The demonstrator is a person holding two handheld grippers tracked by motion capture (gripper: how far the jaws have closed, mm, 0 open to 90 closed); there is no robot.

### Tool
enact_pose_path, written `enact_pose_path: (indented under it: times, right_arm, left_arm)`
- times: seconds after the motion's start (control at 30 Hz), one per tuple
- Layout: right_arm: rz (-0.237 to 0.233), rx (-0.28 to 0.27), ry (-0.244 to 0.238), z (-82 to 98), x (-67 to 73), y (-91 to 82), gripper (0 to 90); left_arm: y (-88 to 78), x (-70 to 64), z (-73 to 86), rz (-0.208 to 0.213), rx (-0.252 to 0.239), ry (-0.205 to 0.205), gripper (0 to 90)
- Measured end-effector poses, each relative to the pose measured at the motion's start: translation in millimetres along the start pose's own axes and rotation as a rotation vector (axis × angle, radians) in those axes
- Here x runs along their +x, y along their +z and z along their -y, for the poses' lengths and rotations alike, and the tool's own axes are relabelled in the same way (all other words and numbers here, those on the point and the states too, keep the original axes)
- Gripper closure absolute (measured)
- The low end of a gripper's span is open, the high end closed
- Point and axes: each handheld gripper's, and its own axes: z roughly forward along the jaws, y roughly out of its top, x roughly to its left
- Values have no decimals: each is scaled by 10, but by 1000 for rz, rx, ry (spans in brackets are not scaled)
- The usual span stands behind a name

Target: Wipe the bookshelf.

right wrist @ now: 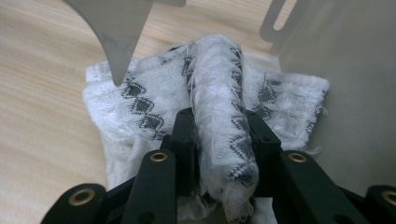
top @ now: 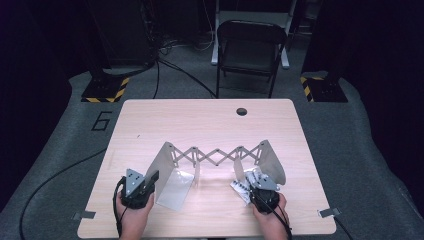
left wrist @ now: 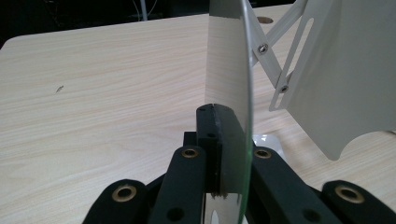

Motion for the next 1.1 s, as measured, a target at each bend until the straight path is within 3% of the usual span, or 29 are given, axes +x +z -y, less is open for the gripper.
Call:
enact_pose_path:
  times: [0.13, 0.17, 0.2, 0.47, 0.57, 0.7, 0.87, 0.97, 1.03, 1.1]
  right_arm:
    - [9, 3, -15, 74, -2, -85, 695]
    - [9, -1, 3, 79, 13, -90, 695]
    - [10, 8, -14, 83, 4, -98, 695]
    - [14, 16, 28, -68, 0, 37, 728]
    - [17, -25, 36, -128, 12, 20, 755]
    - [42, -108, -14, -289, 58, -169, 770]
    - [39, -205, 8, -594, 28, -371, 772]
    - [41, -253, 18, -704, 12, -399, 772]
    - [40, -256, 15, -725, 16, -378, 772]
    - [20, -198, 8, -703, 30, -290, 772]
  left_arm:
    - [1, 1, 1, 2, -2, -2, 892]
    - [4, 1, 1, 1, -4, -2, 892]
    - [-1, 5, -1, 6, 3, 0, 892]
    - [-1, 7, 1, 8, 0, 0, 891]
    - [-1, 11, 5, 11, -3, -1, 891]
    - [-1, 12, 7, 12, -4, -1, 890]
    - [7, 13, 11, 11, -16, -9, 890]
    - [2, 18, 9, 16, -9, -8, 890]
    - [1, 19, 10, 18, -9, -7, 890]
    - [7, 17, 15, 15, -19, -8, 889]
